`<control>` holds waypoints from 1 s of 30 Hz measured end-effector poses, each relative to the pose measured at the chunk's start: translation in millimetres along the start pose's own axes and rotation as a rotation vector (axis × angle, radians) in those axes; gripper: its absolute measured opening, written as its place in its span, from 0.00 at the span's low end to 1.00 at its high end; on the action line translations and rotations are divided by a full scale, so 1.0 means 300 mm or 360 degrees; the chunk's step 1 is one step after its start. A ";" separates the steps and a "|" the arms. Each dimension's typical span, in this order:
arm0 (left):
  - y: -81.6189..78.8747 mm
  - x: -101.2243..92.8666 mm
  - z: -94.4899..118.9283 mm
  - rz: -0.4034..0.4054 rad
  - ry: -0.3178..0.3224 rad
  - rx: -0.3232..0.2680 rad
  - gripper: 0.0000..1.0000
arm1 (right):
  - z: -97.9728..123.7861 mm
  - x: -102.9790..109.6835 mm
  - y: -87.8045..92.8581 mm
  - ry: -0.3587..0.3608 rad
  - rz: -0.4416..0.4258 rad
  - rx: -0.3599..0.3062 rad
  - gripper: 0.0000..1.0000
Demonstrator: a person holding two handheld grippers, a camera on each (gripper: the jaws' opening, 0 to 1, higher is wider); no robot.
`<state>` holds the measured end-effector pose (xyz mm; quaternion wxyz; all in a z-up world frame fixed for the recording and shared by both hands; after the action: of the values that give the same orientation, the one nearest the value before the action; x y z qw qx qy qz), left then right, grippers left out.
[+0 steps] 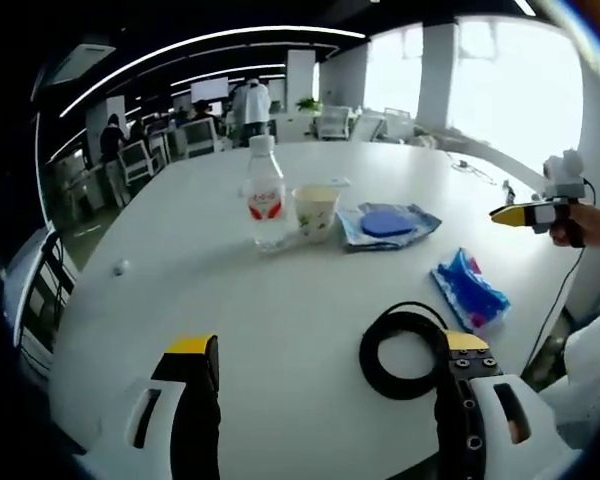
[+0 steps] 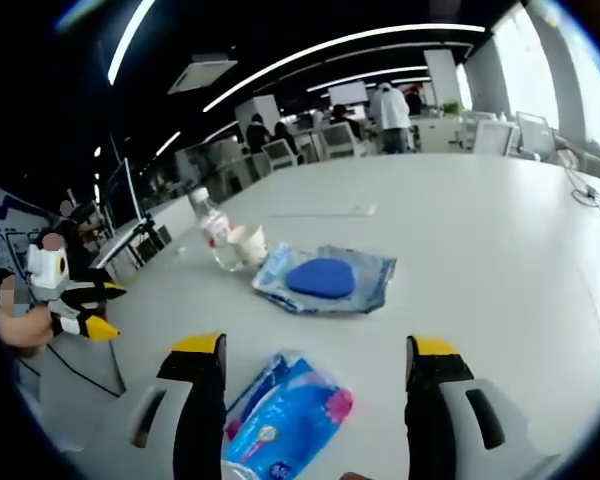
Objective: Arrange the tabletop items into an orderly group along one side of the table until the central work area is clear of visible clutter.
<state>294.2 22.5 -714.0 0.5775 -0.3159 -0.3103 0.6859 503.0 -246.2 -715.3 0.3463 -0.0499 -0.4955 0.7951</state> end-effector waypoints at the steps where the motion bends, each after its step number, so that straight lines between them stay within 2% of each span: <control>1: 0.001 -0.003 -0.001 0.0005 -0.0001 0.0001 0.86 | -0.002 -0.006 -0.001 -0.0009 0.0007 0.0008 0.70; 13: -0.002 -0.113 -0.032 0.0074 -0.0028 0.0013 0.86 | -0.055 -0.046 -0.007 -0.0121 0.0055 0.0068 0.69; 30: 0.005 -0.169 -0.035 0.0137 -0.0083 0.0018 0.85 | -0.105 -0.032 0.033 -0.0308 0.0162 0.0192 0.67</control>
<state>308.5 -27.3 -717.7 0.5409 -0.3078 -0.3074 0.7198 518.6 -231.0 -741.8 0.2582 0.0230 -0.4746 0.8412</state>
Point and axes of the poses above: the point that each gripper's makers call its tool centre point, and the gripper's own axes: z roughly backward along the fingers, x roughly to its left, y roughly out of its underside, the point moved 4 cm from there along z, roughly backward along the fingers, and after that the axes turned 1 degree about z, right-handed, at the moved point
